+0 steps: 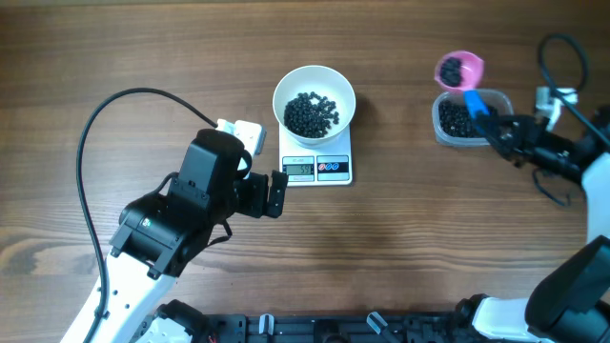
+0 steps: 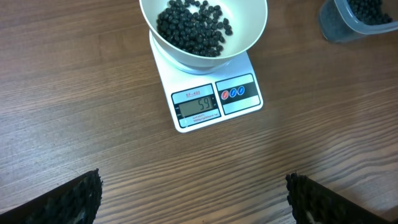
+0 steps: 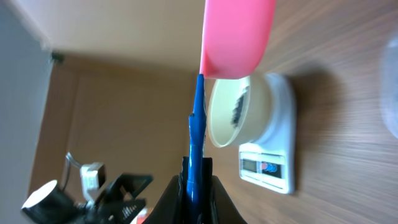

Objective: Scoop item into bowl and weigh 150g on scale
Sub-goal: 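Carry the scoop over the white bowl and tip beans in, then swing the empty scoop back over the bean tub, then dig the pink scoop into the tub beans and lift it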

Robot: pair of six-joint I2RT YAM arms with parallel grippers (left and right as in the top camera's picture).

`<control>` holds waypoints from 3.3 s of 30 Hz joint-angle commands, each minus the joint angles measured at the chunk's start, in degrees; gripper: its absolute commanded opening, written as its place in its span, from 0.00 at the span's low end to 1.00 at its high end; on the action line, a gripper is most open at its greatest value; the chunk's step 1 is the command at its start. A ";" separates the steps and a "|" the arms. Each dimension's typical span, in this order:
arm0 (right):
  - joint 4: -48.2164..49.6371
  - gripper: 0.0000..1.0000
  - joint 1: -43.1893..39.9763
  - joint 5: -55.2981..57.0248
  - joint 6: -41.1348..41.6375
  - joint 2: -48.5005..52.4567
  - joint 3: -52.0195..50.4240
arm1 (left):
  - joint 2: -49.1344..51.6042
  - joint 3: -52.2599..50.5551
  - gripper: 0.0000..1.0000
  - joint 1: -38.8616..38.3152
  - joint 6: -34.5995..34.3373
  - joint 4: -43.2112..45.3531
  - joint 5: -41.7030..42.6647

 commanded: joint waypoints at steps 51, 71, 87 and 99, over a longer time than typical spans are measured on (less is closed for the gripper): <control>28.76 0.04 49.96 70.77 -2.97 -8.94 -0.07 | -0.15 0.00 1.00 -0.26 0.90 0.09 0.68; 6.36 0.04 12.63 74.66 -3.61 -12.41 -1.31 | -0.15 0.00 1.00 -0.26 0.90 0.09 0.68; 2.51 0.04 19.85 71.58 -3.41 1.44 -1.18 | -0.15 0.00 1.00 -0.26 0.90 0.09 0.68; 1.16 0.04 19.87 72.28 -1.60 -11.28 -0.63 | -0.15 0.00 1.00 -0.26 0.90 0.09 0.68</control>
